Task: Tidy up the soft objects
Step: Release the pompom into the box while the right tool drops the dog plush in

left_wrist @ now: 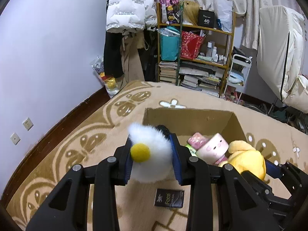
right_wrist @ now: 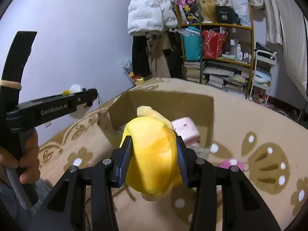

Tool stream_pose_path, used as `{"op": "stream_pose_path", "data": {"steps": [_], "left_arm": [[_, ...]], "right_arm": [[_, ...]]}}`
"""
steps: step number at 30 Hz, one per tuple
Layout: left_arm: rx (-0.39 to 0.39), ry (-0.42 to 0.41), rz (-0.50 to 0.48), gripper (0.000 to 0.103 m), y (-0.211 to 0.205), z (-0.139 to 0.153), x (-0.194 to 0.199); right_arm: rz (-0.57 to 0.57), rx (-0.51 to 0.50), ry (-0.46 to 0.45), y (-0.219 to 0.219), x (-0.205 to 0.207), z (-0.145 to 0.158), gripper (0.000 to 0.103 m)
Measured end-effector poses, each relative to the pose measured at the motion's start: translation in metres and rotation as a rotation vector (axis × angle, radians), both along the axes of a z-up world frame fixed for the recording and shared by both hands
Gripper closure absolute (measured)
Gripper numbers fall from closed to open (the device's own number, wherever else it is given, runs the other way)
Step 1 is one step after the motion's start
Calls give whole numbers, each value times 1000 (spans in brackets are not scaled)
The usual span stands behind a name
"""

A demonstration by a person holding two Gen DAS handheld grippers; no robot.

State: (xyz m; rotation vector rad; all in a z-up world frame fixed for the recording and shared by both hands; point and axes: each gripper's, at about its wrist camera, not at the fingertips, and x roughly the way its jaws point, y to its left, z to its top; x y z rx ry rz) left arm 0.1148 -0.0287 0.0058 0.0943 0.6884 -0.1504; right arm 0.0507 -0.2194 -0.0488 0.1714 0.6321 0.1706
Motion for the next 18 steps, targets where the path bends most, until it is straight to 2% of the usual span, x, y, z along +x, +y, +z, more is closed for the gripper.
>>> {"op": "stream_pose_path", "data": {"steps": [10, 18], "left_arm": [[13, -61, -53, 70, -16, -1, 16], [-8, -43, -83, 70, -25, -10, 31]], "right_arm": [[-25, -49, -71, -18, 33, 17, 56], [-26, -60, -68, -29, 55, 10, 55]]}}
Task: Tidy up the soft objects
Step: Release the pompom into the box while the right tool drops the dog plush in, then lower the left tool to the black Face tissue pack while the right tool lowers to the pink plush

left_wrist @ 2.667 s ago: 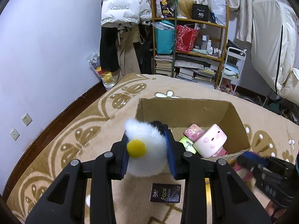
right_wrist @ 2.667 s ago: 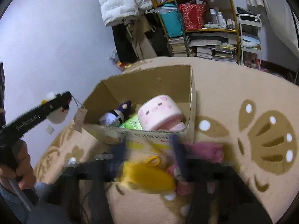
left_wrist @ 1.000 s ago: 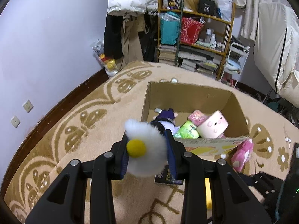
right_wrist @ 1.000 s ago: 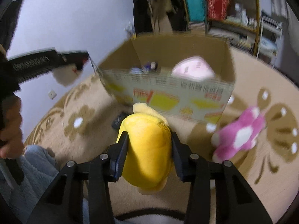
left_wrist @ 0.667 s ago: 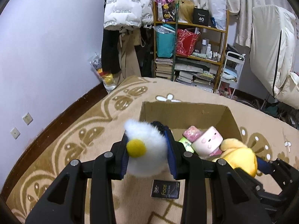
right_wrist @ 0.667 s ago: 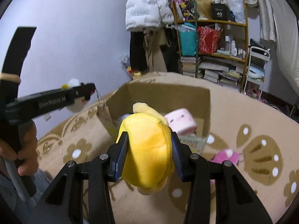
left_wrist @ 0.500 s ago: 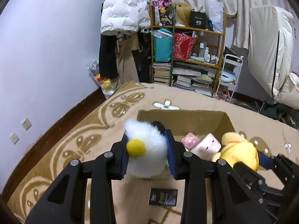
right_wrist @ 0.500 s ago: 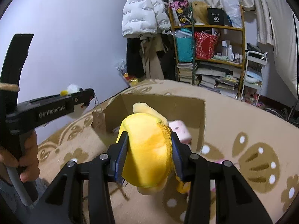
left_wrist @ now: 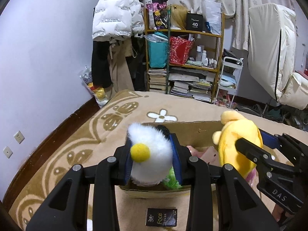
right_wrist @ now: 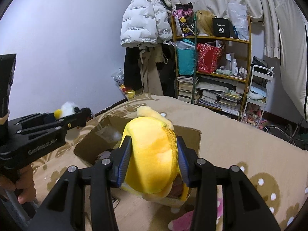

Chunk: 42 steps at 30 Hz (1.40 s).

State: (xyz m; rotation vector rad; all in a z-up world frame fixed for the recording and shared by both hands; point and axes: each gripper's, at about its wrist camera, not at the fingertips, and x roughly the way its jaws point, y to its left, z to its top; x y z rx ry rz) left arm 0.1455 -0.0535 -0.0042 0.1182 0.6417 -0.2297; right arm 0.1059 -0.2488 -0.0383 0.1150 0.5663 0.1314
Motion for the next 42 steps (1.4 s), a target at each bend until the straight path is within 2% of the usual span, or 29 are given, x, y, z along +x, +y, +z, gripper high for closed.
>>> {"op": "stream_pose_path", "data": {"steps": [4, 13, 15, 16, 19, 20, 21, 23, 25, 27, 28, 35, 42], "left_arm": [[18, 36, -16, 69, -7, -12, 7], [56, 133, -4, 63, -10, -38, 20], [58, 142, 6, 44, -9, -40, 21], [57, 139, 13, 42, -8, -40, 20], [68, 149, 21, 32, -6, -40, 21], [83, 159, 34, 22, -6, -41, 21], [93, 163, 46, 19, -6, -42, 21], [101, 165, 51, 19, -4, -41, 19], [108, 173, 48, 18, -3, -38, 16], [112, 174, 56, 9, 0, -35, 11], [114, 173, 61, 8, 2, -33, 10], [162, 191, 77, 6, 6, -29, -9], [169, 293, 73, 6, 11, -42, -22]], "right_arm": [[25, -21, 1, -9, 3, -5, 52], [35, 64, 42, -24, 14, -22, 46], [34, 71, 50, -25, 14, -23, 40], [34, 72, 51, -25, 14, -23, 35], [33, 75, 53, -27, 12, -22, 34], [31, 79, 56, -27, 12, -22, 32], [27, 81, 58, -28, 10, -21, 28], [14, 86, 59, -30, 5, -18, 14], [5, 86, 64, -32, 0, -16, 12], [2, 83, 76, -33, -5, -14, 6], [0, 81, 75, -32, -9, -13, 0], [-30, 79, 79, -40, -33, -5, 0], [-95, 118, 118, -64, -50, -11, 0]]}}
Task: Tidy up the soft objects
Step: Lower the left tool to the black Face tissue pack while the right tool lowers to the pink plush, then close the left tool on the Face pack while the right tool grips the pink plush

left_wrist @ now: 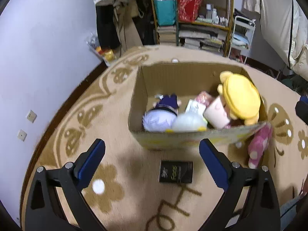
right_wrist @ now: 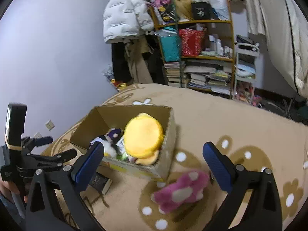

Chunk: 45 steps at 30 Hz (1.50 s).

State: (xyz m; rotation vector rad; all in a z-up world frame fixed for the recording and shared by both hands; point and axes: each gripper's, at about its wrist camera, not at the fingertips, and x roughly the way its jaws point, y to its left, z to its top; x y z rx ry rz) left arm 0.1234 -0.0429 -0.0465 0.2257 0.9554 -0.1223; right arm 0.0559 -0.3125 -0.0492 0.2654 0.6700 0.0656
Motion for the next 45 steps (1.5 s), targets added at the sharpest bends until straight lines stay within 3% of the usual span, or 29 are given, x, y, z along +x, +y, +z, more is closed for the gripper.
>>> {"op": "stream_pose_path", "data": {"steps": [6, 25, 38, 40, 45], "left_arm": [[-3, 72, -7, 6, 0, -18, 0], [-26, 306, 2, 6, -11, -90, 23], [1, 372, 4, 6, -17, -124, 32], [2, 379, 1, 8, -18, -128, 33], [-7, 415, -8, 31, -18, -138, 33]], "right_arm": [[-42, 34, 70, -16, -2, -19, 0], [-85, 73, 297, -9, 22, -98, 0], [-108, 42, 378, -4, 39, -129, 0], [-110, 62, 401, -7, 42, -134, 0], [-124, 114, 428, -12, 45, -147, 0]]}}
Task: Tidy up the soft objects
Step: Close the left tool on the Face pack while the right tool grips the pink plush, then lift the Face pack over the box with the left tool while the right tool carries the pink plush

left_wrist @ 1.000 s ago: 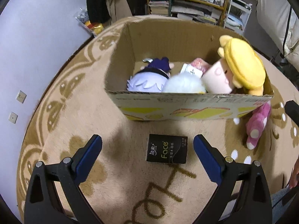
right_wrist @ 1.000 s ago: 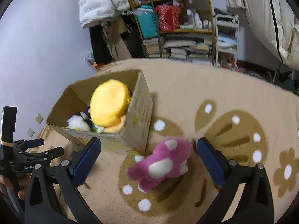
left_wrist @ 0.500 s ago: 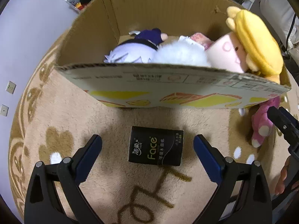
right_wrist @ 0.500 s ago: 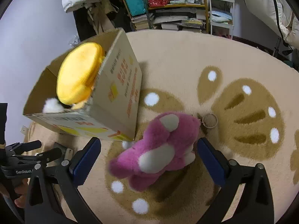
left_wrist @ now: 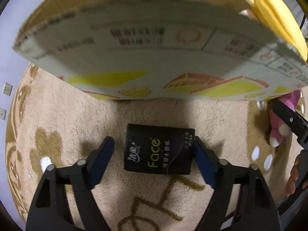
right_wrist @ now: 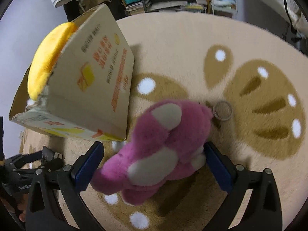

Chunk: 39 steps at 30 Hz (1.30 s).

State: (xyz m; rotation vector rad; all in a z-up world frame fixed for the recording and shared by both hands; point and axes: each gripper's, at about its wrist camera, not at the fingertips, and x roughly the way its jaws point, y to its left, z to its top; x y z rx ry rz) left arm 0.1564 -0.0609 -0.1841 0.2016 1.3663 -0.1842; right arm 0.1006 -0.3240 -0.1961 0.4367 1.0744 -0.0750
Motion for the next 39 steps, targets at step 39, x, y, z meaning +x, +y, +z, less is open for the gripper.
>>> {"op": "stream_pose_path", "data": {"steps": [39], "left_arm": [[-61, -536, 66, 39, 30, 179, -50]], "right_arm": [[83, -119, -406, 30, -62, 152, 33]]}}
